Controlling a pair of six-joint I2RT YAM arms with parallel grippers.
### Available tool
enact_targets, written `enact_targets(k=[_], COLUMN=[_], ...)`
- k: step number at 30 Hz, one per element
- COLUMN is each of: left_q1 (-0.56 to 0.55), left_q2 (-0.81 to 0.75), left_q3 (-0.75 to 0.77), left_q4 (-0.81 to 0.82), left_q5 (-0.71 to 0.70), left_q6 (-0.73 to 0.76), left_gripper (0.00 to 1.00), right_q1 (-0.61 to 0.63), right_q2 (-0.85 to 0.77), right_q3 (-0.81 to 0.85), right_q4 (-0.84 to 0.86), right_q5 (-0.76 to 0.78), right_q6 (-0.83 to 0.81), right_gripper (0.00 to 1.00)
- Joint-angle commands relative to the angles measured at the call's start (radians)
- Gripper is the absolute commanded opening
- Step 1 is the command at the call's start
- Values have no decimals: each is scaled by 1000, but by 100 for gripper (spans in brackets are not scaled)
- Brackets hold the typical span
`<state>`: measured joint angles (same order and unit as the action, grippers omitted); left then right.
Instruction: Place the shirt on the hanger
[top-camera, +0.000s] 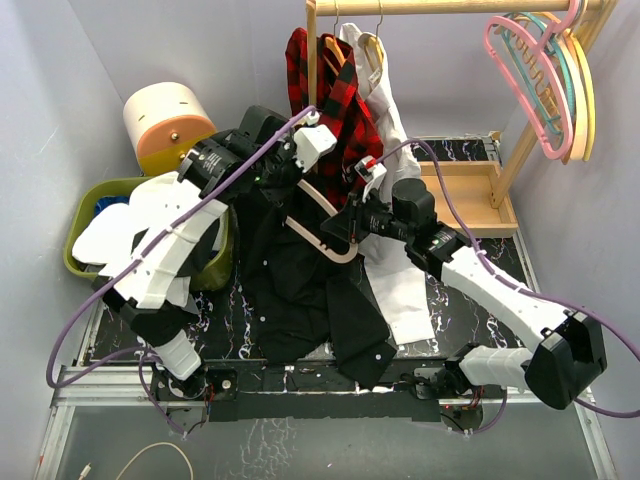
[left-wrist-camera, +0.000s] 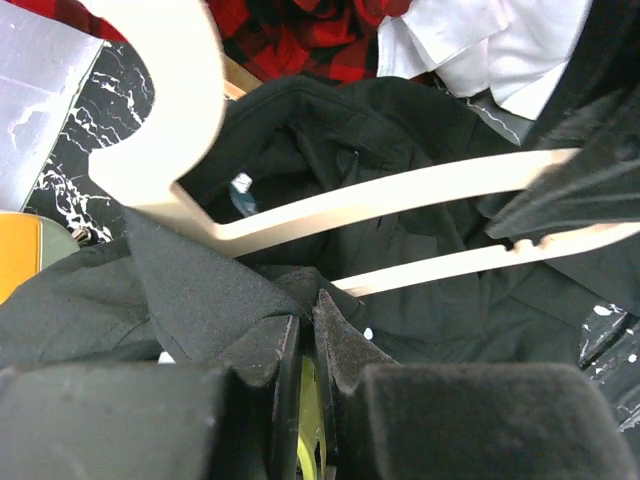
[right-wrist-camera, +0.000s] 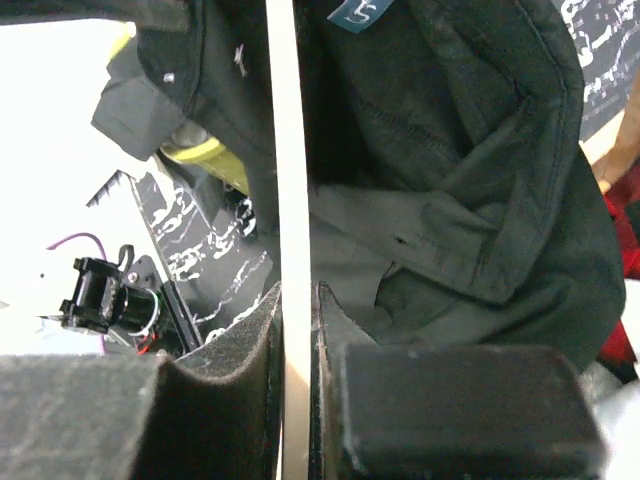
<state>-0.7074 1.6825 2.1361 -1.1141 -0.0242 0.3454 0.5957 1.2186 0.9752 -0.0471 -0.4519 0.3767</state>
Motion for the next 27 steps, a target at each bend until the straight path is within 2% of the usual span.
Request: enact_targets(k=[1, 8, 13, 14, 15, 16, 17, 20, 23, 25, 27], left_q1=[-17, -18, -18, -17, -16, -13, -3, 90, 180, 188, 190], left_q2=[-86, -146, -175, -179, -181, -182, -185, -188, -214, -241, -298], left_q3=[17, -128, -175, -179, -178, -169, -137, 27, 147, 135, 16], left_q4=[-35, -43, -110, -133, -164, -201, -232, -240, -147, -70, 55], left_q5=[93, 29, 95, 124, 165, 212, 255, 362, 375, 335, 289], left_q6=[18, 50, 101, 110, 122, 136, 143, 155, 174, 211, 264], left_gripper=[5, 5, 8, 11, 24, 61, 94, 97, 97, 97, 97], right_q1=[7, -2, -4, -1, 4, 8, 17, 30, 32, 32, 30], right_q2=[17, -88, -110, -108, -107, -104, -102, -93, -109, -124, -135], right_q3=[69, -56, -116, -115, -117, -121, -126, -144, -194, -230, -256], right_q4=[172, 297, 370, 372, 380, 392, 399, 400, 425, 438, 429], right_q5=[20, 105, 75, 66, 63, 61, 58, 42, 13, -22, -62], right_q6=[39, 109, 160, 165, 169, 171, 168, 135, 89, 37, -15], right_gripper=[8, 8, 8, 8, 8, 8, 8, 8, 8, 8, 8])
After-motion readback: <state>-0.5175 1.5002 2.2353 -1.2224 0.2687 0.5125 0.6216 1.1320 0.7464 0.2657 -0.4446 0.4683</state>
